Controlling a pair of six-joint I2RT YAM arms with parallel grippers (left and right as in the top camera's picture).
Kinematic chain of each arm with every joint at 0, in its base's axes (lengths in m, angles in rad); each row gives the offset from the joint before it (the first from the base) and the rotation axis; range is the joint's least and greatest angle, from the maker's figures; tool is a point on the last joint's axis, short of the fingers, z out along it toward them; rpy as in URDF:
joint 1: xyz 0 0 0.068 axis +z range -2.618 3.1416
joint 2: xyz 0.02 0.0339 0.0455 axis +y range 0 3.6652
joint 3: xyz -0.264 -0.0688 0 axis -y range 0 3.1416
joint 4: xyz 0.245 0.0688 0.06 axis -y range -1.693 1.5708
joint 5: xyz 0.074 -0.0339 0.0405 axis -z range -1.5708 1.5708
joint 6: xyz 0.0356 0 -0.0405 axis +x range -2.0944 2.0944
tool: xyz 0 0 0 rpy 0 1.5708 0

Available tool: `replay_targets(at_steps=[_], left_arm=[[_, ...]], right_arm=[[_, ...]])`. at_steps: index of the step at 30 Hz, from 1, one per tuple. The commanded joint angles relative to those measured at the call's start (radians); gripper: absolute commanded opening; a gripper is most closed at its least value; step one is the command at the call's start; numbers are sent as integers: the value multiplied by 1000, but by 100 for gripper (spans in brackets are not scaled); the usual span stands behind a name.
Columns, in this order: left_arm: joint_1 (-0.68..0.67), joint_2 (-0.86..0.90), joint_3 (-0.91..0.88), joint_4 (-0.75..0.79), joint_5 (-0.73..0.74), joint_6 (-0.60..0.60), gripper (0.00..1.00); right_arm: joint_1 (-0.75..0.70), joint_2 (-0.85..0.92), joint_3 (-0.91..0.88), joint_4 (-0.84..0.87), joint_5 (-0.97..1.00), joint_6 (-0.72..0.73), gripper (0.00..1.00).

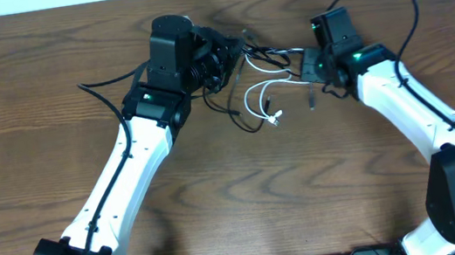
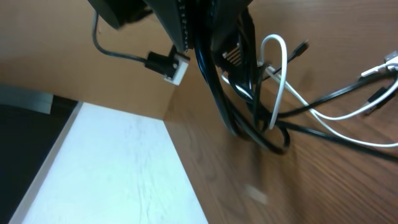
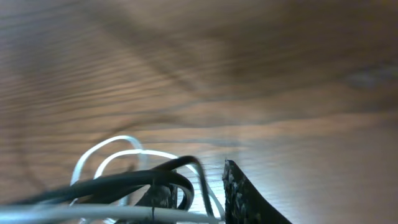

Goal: Untangle cables

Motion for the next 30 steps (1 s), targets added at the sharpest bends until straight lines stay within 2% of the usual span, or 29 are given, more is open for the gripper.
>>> replay_targets(at_steps=[1, 6, 11, 13, 15, 17, 18, 19, 22, 24, 30], left_arm=[[38, -71, 23, 7, 6, 13, 7], [80, -101, 23, 5, 6, 101, 7], [108, -108, 23, -2, 21, 187, 7], [108, -108, 23, 0, 62, 308, 8], [108, -108, 23, -1, 111, 415, 7], [108, -108, 23, -1, 172, 545, 7], [108, -108, 22, -1, 238, 653, 8], [108, -108, 22, -1, 283, 717, 7], [107, -108, 21, -1, 417, 858, 7], [107, -107, 20, -1, 508, 931, 7], [107, -89, 17, -1, 667, 984, 7]], right_arm=[[-81, 14, 0, -50, 101, -14, 20], [-174, 14, 0, -123, 97, -70, 19], [-238, 14, 0, -161, 81, -113, 8], [-261, 14, 0, -165, 47, -120, 7], [-274, 14, 0, -150, -64, -189, 8], [-283, 8, 0, -130, -243, -314, 18], [-284, -7, 2, -124, -397, -414, 28], [-283, -21, 4, -126, -473, -459, 31], [-280, -79, 12, -124, -628, -526, 44], [-269, -149, 12, -103, -710, -527, 57], [-233, -230, 12, -69, -785, -523, 63]])
